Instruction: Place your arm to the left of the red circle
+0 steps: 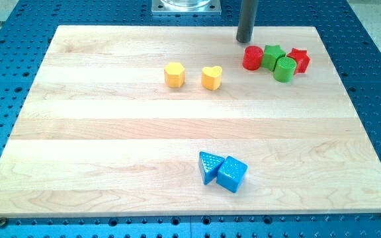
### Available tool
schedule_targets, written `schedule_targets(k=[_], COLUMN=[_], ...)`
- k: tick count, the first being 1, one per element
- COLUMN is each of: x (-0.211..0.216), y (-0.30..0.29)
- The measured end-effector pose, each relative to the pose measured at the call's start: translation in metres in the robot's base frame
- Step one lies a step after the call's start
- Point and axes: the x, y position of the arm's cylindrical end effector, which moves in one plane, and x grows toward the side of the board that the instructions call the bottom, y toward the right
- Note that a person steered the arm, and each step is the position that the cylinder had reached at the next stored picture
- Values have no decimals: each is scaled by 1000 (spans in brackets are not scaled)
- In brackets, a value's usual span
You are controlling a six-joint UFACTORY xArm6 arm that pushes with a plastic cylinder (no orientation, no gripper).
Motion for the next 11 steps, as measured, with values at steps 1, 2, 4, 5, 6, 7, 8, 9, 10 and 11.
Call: schedule_targets(k=[1, 2, 4, 5, 6, 7, 8, 9, 10, 11], x=[-10, -11, 3, 1, 0, 4, 31, 52, 70, 117], y=[0, 0, -19, -25, -26, -26, -26, -30, -31, -39])
